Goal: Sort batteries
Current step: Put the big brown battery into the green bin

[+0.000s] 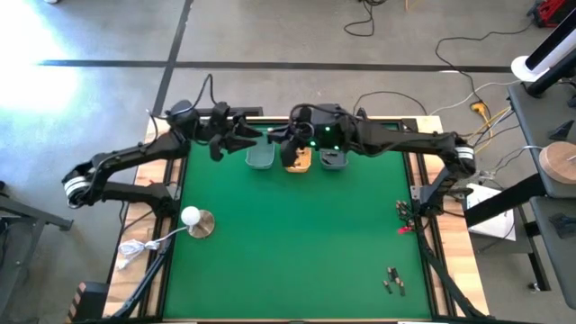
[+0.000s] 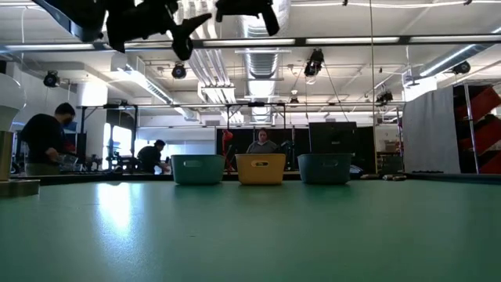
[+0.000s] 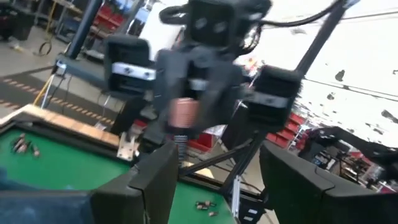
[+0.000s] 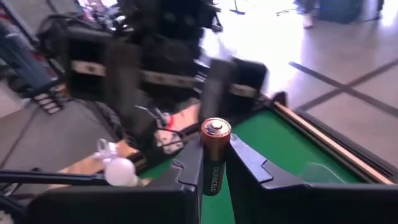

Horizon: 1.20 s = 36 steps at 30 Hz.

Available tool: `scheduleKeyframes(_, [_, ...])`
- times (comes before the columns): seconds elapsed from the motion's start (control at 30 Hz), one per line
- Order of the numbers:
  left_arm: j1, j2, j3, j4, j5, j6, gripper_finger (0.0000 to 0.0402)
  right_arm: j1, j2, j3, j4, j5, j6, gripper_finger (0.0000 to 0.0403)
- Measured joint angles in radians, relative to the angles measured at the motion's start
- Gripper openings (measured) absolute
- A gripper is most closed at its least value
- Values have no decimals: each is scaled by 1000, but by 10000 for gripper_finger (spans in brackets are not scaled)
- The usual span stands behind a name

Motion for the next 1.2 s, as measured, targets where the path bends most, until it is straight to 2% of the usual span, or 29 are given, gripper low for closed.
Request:
scheduleKeyframes(0.27, [0,67,-1,6,-15,22,201,2,35,38,-6,-5,11,38])
scheduleKeyframes(0.53, [-6,110,41,14,-22,115,193,0,32,40,-5,1,45,38])
scheduleKeyframes(0.67, [-6,129,64,13,-9,151,154,0,32,40,-5,32,72,38])
scheduleKeyframes(0.93, [-5,154,66,12,5,178,36,-8,32,39,-7,59,134,38])
scheduleKeyframes(1.2, [0,146,65,7,7,185,28,-7,31,39,-6,57,132,48])
